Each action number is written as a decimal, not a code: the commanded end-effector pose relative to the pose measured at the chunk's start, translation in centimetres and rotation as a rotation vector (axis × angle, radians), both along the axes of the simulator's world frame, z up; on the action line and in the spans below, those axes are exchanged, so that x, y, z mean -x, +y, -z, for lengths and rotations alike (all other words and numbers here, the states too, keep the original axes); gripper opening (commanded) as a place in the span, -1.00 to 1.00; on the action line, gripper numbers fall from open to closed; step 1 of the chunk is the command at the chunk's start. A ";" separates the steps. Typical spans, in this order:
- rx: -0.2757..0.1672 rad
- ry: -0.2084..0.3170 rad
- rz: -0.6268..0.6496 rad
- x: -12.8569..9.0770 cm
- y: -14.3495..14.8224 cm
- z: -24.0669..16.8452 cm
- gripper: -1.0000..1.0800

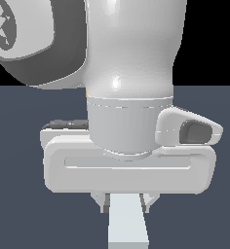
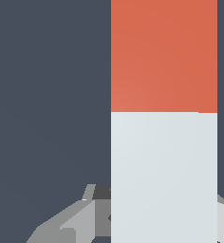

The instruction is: Insert the peg into the horizontal hole in a box.

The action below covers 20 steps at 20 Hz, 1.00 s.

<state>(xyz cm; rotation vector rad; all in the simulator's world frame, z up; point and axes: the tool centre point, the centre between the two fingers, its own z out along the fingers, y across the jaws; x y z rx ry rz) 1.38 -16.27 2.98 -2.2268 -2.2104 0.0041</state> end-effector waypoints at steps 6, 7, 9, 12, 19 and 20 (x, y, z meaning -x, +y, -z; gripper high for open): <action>0.000 -0.004 0.053 2.1 4.6 -2.3 -1.00; 0.000 -0.004 0.063 2.4 5.4 -2.6 -1.00; 0.000 -0.004 0.082 3.1 7.1 -3.4 -1.00; 0.000 -0.005 0.111 4.1 9.7 -4.5 -1.00; 0.001 -0.005 0.169 5.7 14.9 -6.7 -1.00; 0.001 -0.005 0.175 5.8 15.5 -7.0 -1.00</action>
